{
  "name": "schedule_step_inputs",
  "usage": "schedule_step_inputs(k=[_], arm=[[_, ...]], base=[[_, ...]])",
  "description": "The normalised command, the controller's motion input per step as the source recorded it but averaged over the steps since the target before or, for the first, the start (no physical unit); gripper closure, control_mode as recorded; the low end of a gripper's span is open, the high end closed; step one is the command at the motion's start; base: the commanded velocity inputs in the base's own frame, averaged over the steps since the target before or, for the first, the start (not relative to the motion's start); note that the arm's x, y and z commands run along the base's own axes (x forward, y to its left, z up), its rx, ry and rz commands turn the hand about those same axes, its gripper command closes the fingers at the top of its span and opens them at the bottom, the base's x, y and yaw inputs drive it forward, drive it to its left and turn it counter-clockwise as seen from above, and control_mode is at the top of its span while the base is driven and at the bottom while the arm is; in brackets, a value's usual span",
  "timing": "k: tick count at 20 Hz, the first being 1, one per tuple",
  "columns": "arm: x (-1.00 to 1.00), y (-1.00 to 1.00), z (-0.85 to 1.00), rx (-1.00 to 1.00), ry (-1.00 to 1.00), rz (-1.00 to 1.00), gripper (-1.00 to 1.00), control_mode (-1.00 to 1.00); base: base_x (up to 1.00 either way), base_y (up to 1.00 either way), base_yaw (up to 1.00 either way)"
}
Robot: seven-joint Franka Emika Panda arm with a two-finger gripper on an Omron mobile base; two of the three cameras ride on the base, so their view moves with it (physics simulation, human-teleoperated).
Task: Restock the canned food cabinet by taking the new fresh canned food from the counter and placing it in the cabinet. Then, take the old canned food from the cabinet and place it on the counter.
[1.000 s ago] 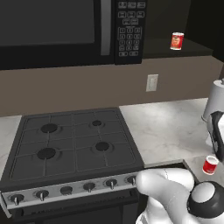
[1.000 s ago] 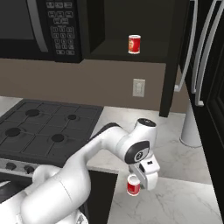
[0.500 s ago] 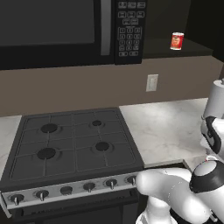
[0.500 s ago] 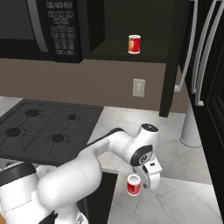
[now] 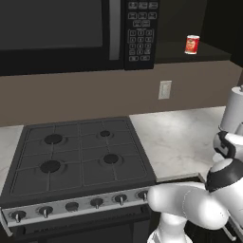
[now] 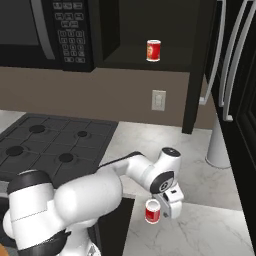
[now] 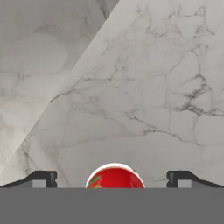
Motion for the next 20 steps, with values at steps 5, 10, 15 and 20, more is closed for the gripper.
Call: schedule_step_inputs(k=[5,10,15,20], arm=[[-0.04,0.36,-0.04,-0.01,0.0,0.0,-1.0,-1.0],[0.0,0.1,0.0,0.0,0.0,0.0,-1.0,-1.0],[0.0,-0.04,0.0,0.0,-0.05,0.0,-1.0,-1.0],[-0.07,0.0,0.16,-0.01,-0.17,0.0,-1.0,-1.0]], base=[[0.0,0.0,0.0],[0.0,0.0,0.0],[0.0,0.0,0.0],[0.0,0.0,0.0]])
